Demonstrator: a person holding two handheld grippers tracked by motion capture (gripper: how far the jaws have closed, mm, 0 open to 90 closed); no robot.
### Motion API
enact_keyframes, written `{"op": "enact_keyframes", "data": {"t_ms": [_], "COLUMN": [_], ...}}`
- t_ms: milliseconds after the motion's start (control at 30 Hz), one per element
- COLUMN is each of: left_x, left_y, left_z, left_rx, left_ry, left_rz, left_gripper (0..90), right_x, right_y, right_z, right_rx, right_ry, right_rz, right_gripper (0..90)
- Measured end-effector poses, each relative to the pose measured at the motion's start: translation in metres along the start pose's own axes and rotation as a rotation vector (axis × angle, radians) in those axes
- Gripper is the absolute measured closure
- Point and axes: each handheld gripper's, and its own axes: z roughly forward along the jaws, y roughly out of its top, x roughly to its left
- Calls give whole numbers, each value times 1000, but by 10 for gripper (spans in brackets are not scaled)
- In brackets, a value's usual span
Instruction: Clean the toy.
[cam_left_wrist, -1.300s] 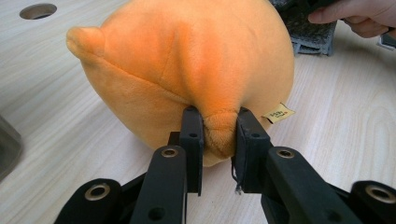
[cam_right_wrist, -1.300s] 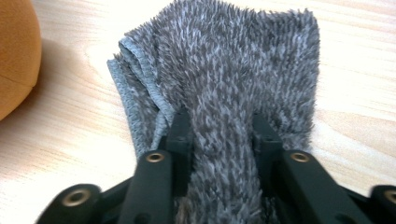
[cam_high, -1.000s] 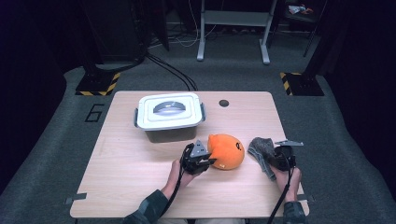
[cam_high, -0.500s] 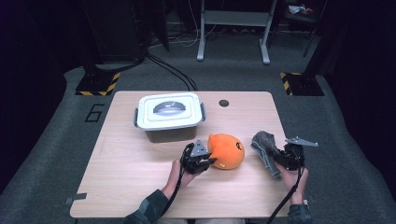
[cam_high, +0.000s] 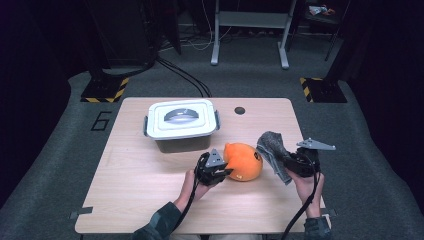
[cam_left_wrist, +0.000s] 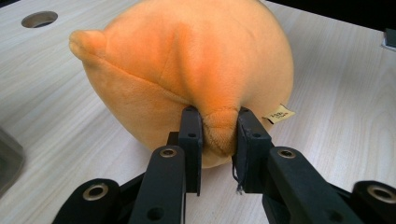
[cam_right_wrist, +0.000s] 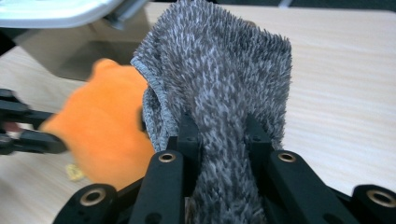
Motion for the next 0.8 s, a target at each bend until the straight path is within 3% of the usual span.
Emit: {"op": "enact_keyframes", "data": {"t_ms": [200,500,667,800], "left_x": [0,0,-3,-3], "left_y": [0,2,3,3], "left_z": [1,1,2,2], "left_rx": [-1,1,-1,1], "left_ry": [-6,-4,-1,-7], "left_rz": [-2,11,16,15], "left_gripper": [751,747,747,749], "right_x": [23,56,78,90], "right_y": [13,22,24,22], "right_z": [6,29,45,55], "right_rx": [-4,26,51,83], "right_ry": [52,100,104,79], "right_rz": [-47,-111,-180,-224], "right_gripper": [740,738,734,734]}}
